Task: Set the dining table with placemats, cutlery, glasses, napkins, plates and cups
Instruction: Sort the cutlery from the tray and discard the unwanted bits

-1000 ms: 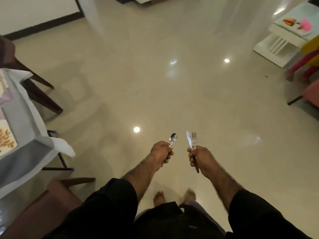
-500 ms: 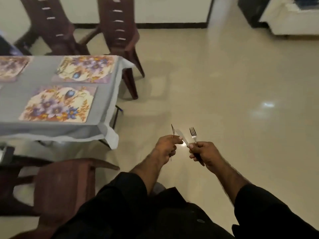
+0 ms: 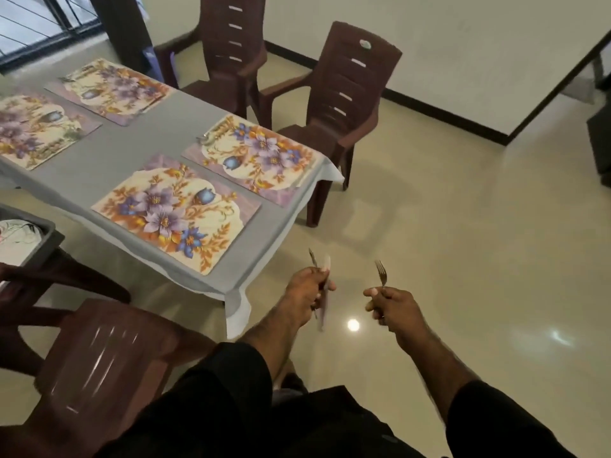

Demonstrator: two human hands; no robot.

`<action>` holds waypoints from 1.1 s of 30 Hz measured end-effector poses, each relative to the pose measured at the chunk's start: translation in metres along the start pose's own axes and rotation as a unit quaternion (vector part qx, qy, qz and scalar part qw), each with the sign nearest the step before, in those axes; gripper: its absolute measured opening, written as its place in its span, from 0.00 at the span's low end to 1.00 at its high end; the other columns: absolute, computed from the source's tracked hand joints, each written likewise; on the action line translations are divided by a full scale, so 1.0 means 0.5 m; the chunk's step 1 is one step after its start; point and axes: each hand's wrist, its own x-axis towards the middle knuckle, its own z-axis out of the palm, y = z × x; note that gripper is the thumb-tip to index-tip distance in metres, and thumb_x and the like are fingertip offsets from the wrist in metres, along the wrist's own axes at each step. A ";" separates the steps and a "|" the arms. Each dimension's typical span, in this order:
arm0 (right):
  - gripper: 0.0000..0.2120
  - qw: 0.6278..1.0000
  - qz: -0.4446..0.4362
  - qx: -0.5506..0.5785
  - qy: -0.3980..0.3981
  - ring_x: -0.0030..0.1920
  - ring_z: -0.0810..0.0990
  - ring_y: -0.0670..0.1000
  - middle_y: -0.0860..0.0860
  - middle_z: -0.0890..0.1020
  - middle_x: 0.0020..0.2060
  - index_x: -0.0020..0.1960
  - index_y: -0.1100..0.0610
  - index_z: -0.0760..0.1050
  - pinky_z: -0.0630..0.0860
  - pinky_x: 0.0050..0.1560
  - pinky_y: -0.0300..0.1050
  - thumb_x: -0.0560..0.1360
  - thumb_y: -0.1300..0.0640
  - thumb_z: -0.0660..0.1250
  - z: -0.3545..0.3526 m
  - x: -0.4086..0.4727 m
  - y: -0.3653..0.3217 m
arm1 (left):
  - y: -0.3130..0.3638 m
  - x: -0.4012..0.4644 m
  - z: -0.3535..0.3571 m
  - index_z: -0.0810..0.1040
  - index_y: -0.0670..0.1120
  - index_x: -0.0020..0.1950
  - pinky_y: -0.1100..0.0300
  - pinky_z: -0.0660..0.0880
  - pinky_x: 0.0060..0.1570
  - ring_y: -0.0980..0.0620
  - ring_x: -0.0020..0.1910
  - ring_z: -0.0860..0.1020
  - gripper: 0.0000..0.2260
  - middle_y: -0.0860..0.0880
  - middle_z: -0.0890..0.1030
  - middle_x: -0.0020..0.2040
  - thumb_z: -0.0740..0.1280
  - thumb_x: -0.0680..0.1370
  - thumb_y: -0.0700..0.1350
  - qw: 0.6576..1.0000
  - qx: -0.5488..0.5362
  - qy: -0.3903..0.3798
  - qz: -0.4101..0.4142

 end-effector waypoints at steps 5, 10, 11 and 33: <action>0.08 0.999 -0.003 -0.033 -0.014 0.27 0.63 0.47 0.54 0.75 0.36 0.51 0.59 0.87 0.59 0.22 0.37 0.82 0.56 0.71 0.085 0.172 -0.162 | 0.153 0.078 -0.106 0.83 0.41 0.47 0.60 0.65 0.30 0.53 0.25 0.68 0.12 0.42 0.84 0.37 0.75 0.81 0.50 0.998 0.003 0.025 0.056; 0.14 0.989 -0.026 -0.065 -0.127 0.28 0.63 0.48 0.51 0.75 0.33 0.48 0.60 0.87 0.58 0.25 0.38 0.78 0.48 0.75 0.264 0.303 -0.314 | 0.222 0.123 -0.199 0.85 0.36 0.49 0.61 0.69 0.30 0.52 0.27 0.70 0.12 0.42 0.83 0.35 0.75 0.81 0.46 0.996 -0.001 0.056 0.076; 0.15 0.984 -0.026 -0.077 -0.156 0.28 0.64 0.48 0.52 0.75 0.33 0.47 0.62 0.86 0.58 0.26 0.39 0.77 0.48 0.76 0.304 0.328 -0.336 | 0.234 0.129 -0.217 0.85 0.39 0.46 0.60 0.72 0.34 0.51 0.28 0.72 0.10 0.41 0.83 0.35 0.75 0.81 0.45 0.994 -0.001 0.063 0.084; 0.05 0.849 -0.104 -0.269 -0.442 0.31 0.80 0.44 0.50 0.85 0.35 0.52 0.66 0.85 0.73 0.29 0.31 0.77 0.65 0.75 0.836 0.733 -0.564 | 0.334 0.245 -0.553 0.83 0.43 0.40 0.58 0.76 0.37 0.51 0.33 0.80 0.10 0.48 0.83 0.35 0.73 0.81 0.37 0.820 -0.114 0.559 0.048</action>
